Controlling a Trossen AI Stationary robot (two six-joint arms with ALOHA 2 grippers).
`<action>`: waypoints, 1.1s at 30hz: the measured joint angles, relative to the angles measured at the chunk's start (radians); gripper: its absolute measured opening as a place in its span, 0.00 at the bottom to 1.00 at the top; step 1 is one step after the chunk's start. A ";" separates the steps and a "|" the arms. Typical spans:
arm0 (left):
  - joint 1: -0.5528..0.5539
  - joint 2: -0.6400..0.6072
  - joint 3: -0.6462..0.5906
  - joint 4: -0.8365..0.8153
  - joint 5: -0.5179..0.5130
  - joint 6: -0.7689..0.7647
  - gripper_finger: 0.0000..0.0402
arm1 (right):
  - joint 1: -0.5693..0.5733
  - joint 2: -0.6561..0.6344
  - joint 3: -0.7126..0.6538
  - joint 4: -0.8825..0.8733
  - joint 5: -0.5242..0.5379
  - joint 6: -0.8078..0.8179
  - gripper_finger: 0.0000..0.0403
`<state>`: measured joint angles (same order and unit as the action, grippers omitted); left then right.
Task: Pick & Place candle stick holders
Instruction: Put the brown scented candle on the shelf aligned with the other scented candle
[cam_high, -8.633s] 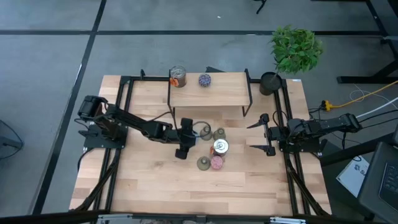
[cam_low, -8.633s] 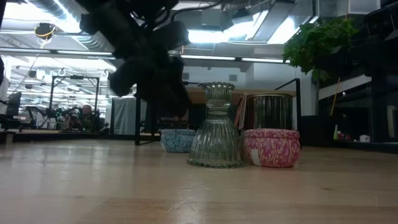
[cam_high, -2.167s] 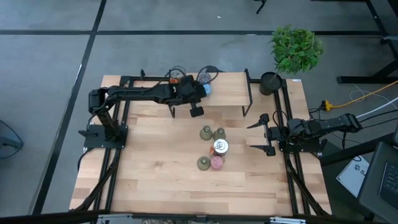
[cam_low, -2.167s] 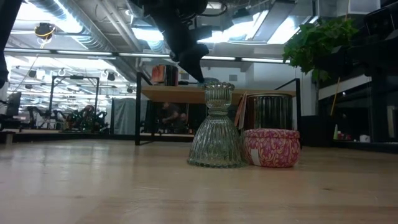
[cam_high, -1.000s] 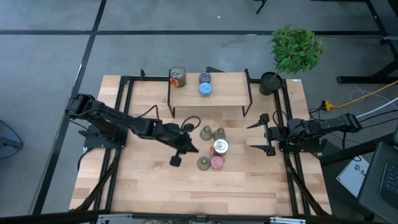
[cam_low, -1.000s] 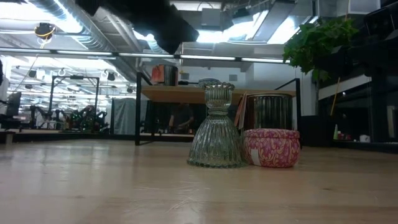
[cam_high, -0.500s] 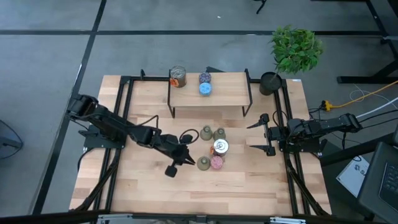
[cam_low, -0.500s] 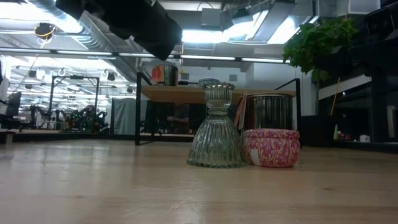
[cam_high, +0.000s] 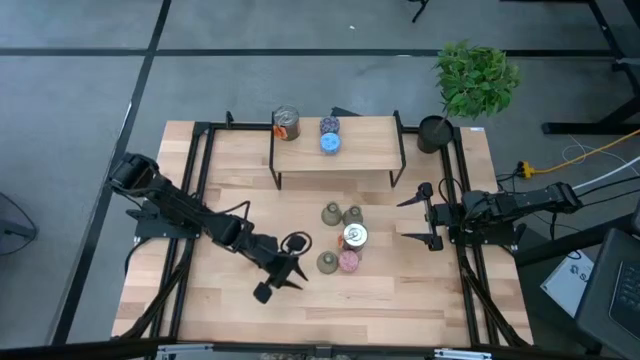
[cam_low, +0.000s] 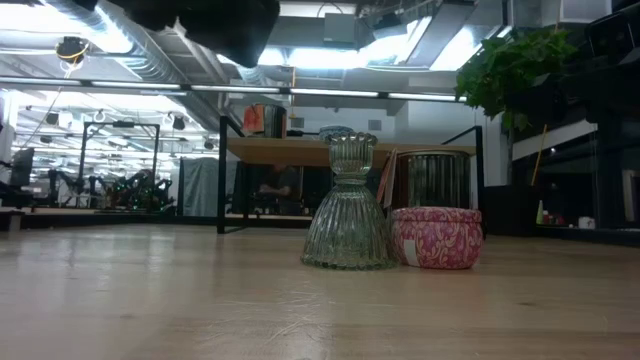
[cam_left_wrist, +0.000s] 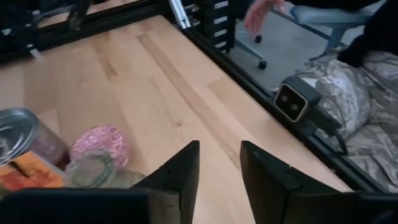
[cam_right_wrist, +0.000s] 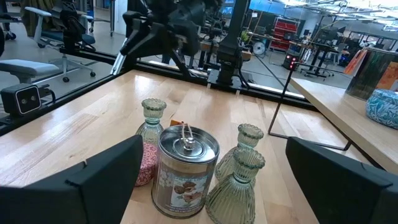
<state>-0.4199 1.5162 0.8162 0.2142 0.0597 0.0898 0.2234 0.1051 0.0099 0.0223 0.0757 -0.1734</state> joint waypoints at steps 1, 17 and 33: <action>-0.004 0.004 0.000 0.002 0.000 0.000 0.29 | 0.000 0.000 0.000 0.000 0.000 0.000 0.99; 0.003 0.058 0.000 0.020 -0.045 0.003 0.28 | 0.000 0.000 0.000 0.008 0.000 0.000 0.99; 0.017 0.058 0.000 0.019 -0.096 -0.027 0.28 | 0.001 0.206 0.000 0.045 -0.043 0.214 0.99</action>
<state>-0.4030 1.5745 0.8162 0.2329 -0.0359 0.0630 0.2245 0.3107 0.0097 0.0669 0.0332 0.0408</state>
